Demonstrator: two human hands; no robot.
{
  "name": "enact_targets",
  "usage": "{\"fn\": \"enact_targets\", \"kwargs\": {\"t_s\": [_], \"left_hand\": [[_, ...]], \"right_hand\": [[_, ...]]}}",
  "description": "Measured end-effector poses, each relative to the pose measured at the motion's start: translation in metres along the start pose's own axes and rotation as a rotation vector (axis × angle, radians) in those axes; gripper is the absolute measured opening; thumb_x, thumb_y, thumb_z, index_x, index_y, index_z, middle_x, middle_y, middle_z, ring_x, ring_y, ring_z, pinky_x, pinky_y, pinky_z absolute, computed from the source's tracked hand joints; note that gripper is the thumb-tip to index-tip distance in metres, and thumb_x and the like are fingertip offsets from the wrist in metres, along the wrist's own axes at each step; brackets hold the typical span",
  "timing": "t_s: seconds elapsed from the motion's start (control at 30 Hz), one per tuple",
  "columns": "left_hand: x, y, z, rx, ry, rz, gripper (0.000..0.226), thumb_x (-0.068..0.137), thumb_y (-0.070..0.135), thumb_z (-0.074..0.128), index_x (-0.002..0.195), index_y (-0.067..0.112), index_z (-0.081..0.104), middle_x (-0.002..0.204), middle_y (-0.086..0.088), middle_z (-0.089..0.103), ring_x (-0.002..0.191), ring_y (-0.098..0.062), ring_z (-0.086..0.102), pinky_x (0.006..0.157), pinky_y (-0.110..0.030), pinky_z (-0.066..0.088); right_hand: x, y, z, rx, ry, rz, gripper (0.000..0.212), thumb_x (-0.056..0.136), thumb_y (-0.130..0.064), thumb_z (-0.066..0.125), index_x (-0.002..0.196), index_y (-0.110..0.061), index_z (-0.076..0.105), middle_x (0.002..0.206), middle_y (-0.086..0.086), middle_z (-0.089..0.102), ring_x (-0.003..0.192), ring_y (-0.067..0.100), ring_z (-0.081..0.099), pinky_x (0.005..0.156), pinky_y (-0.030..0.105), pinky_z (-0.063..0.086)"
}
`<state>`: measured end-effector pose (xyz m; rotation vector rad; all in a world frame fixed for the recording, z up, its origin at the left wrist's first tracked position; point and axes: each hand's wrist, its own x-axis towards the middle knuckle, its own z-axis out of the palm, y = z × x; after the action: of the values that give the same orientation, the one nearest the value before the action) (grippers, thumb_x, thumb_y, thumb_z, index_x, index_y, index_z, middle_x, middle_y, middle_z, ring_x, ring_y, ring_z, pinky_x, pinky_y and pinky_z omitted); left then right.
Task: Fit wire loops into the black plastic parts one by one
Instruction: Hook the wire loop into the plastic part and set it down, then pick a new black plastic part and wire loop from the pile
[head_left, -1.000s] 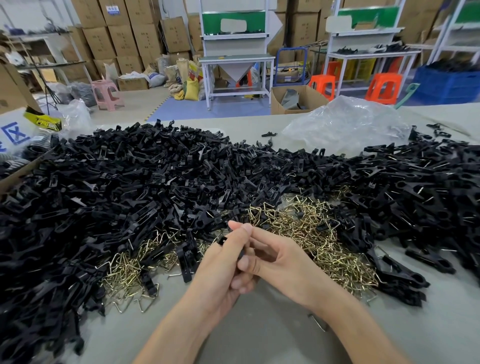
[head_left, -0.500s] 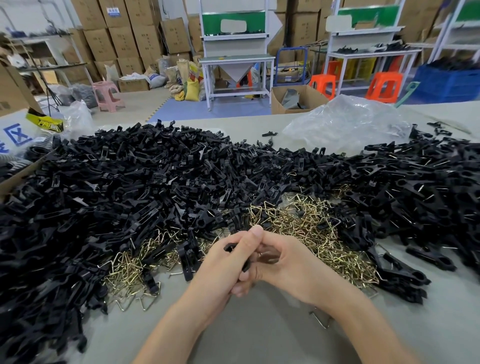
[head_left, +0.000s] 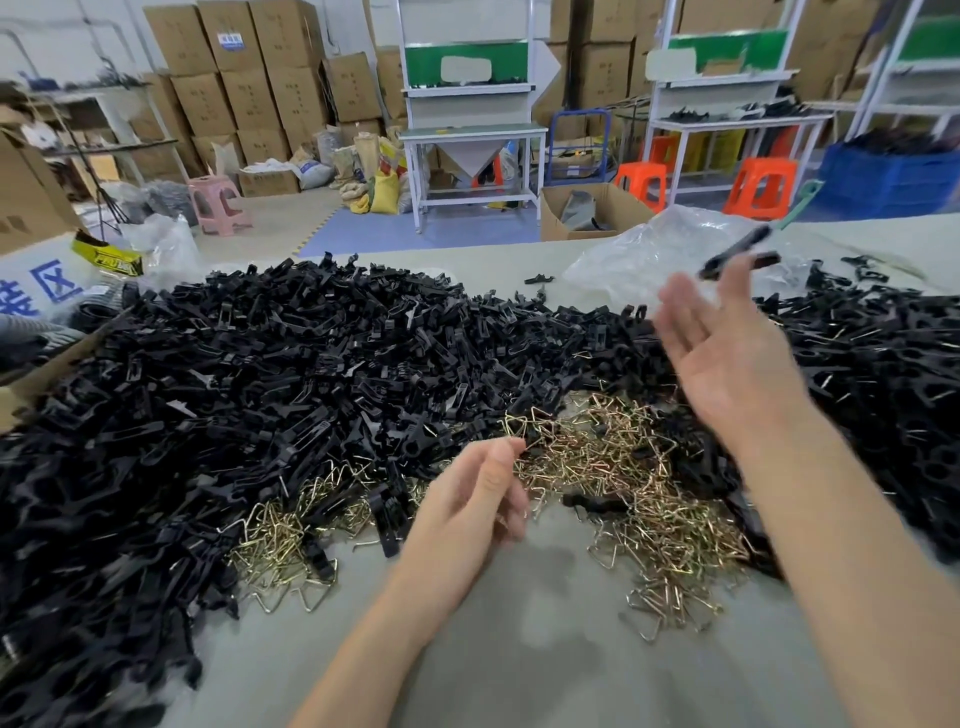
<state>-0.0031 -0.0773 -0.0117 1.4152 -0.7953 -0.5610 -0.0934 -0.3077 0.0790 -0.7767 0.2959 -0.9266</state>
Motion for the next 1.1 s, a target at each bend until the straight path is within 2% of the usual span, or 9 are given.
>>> {"fn": "enact_targets", "kwargs": {"t_s": [0.07,0.17,0.23,0.33,0.47,0.67,0.87,0.97,1.1], "left_hand": [[0.001,-0.005,-0.002,0.257,0.185,0.055,0.02,0.097,0.054,0.052,0.106,0.041,0.065,0.083,0.01,0.067,0.068,-0.001,0.059,0.062,-0.014,0.046],[0.007,-0.014,-0.01,0.697,0.38,0.098,0.018,0.1,0.033,0.051,0.115,0.035,0.06,0.102,0.022,0.06,0.094,0.003,0.049,0.086,-0.023,0.046],[0.012,-0.018,-0.017,0.893,0.419,0.113,0.029,0.1,0.025,0.052,0.129,0.026,0.059,0.12,0.014,0.054,0.109,-0.003,0.039,0.102,-0.029,0.041],[0.017,-0.02,-0.019,1.082,0.404,0.129,0.041,0.101,0.028,0.052,0.141,0.022,0.053,0.143,-0.002,0.049,0.126,-0.021,0.044,0.107,-0.037,0.036],[0.03,-0.022,-0.018,1.291,0.339,0.084,0.049,0.103,0.047,0.04,0.15,0.03,0.042,0.151,-0.001,0.045,0.131,-0.024,0.047,0.104,-0.04,0.035],[0.035,-0.025,-0.024,1.282,0.324,0.196,0.019,0.098,0.035,0.056,0.116,0.03,0.063,0.126,0.01,0.06,0.108,-0.023,0.056,0.09,-0.039,0.039],[0.033,-0.026,-0.02,1.338,0.261,0.216,0.039,0.099,0.037,0.051,0.138,0.032,0.056,0.138,0.004,0.056,0.12,-0.025,0.052,0.099,-0.041,0.038],[0.032,-0.025,-0.02,1.287,0.279,0.233,0.021,0.096,0.036,0.06,0.116,0.028,0.065,0.124,0.008,0.061,0.111,-0.024,0.056,0.092,-0.039,0.04],[0.032,-0.025,-0.017,1.263,0.308,0.255,0.009,0.095,0.032,0.065,0.097,0.024,0.063,0.109,0.01,0.063,0.101,-0.022,0.056,0.087,-0.037,0.041]], "right_hand": [[0.012,-0.012,-0.004,0.155,0.108,0.095,0.071,0.094,-0.029,0.07,0.148,-0.003,0.033,0.13,0.022,0.061,0.1,0.023,0.075,0.086,0.03,0.06],[-0.006,0.013,-0.005,-0.099,0.009,0.158,0.037,0.097,-0.019,0.064,0.13,-0.007,0.054,0.123,0.016,0.069,0.1,0.021,0.074,0.079,0.028,0.06],[-0.029,0.044,-0.005,-0.39,-0.069,0.102,0.023,0.099,-0.017,0.06,0.121,-0.022,0.061,0.111,0.002,0.076,0.096,0.017,0.073,0.076,0.027,0.06],[-0.056,0.085,-0.007,-0.818,-0.142,-0.135,0.032,0.102,-0.014,0.055,0.116,-0.041,0.061,0.104,-0.012,0.073,0.084,0.008,0.069,0.071,0.022,0.057],[-0.066,0.109,-0.015,-1.144,-0.296,-0.298,0.037,0.103,-0.012,0.051,0.125,-0.04,0.062,0.107,-0.021,0.066,0.089,0.0,0.062,0.073,0.015,0.047],[-0.066,0.112,-0.019,-1.234,-0.33,-0.323,0.037,0.103,-0.01,0.049,0.127,-0.036,0.062,0.11,-0.017,0.065,0.072,-0.009,0.056,0.067,0.01,0.039],[-0.066,0.113,-0.019,-1.246,-0.33,-0.304,0.037,0.103,-0.01,0.049,0.127,-0.035,0.063,0.109,-0.019,0.063,0.093,-0.001,0.06,0.077,0.015,0.046],[-0.065,0.115,-0.02,-1.254,-0.338,-0.302,0.037,0.103,-0.011,0.049,0.127,-0.036,0.063,0.108,-0.02,0.063,0.087,-0.003,0.058,0.073,0.015,0.043],[-0.065,0.115,-0.021,-1.275,-0.347,-0.329,0.035,0.104,-0.013,0.05,0.126,-0.037,0.064,0.108,-0.022,0.063,0.096,0.0,0.06,0.079,0.018,0.048]]}}
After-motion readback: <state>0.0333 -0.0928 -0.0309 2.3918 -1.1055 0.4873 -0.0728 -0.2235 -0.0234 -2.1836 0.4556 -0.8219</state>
